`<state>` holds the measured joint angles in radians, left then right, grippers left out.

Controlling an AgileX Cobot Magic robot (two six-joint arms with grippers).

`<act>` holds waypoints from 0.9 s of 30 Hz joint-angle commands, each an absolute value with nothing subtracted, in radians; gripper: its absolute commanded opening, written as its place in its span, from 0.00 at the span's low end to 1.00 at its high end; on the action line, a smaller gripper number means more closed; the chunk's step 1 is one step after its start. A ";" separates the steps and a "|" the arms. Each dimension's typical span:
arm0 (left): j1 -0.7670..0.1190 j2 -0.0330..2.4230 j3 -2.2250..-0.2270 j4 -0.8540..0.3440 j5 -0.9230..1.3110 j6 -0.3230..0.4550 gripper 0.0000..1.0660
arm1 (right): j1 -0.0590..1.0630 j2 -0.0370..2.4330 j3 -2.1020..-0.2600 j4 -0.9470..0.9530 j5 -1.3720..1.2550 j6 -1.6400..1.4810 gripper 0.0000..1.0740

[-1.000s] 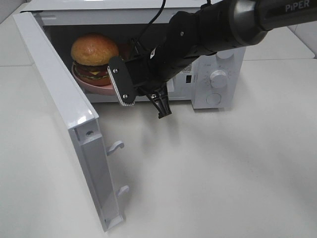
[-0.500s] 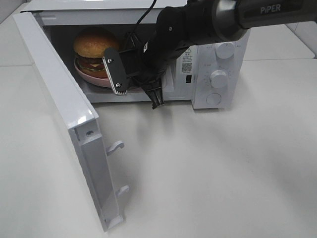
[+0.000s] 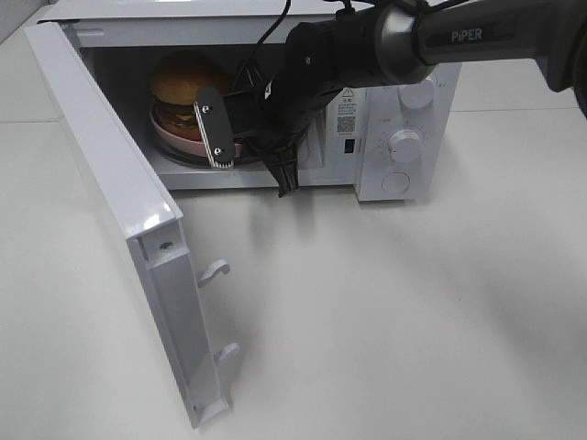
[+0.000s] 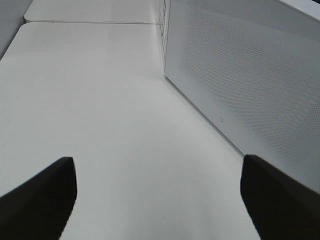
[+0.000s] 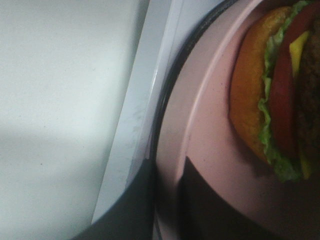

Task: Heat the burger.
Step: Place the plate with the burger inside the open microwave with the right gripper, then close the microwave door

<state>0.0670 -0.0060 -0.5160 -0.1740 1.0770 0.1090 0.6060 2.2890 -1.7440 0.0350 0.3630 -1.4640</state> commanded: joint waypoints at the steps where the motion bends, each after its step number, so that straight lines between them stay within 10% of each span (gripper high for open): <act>1: 0.066 -0.022 -0.516 -0.173 1.072 0.108 0.77 | 0.603 2.282 -1.765 0.033 0.303 -1.458 0.04; 16: 0.066 -0.022 -0.516 -0.173 1.072 0.108 0.77 | 0.603 2.289 -1.763 0.040 0.311 -1.398 0.39; 27: 0.066 -0.022 -0.516 -0.173 1.072 0.108 0.77 | 0.604 2.202 -1.641 0.041 0.289 -1.390 0.41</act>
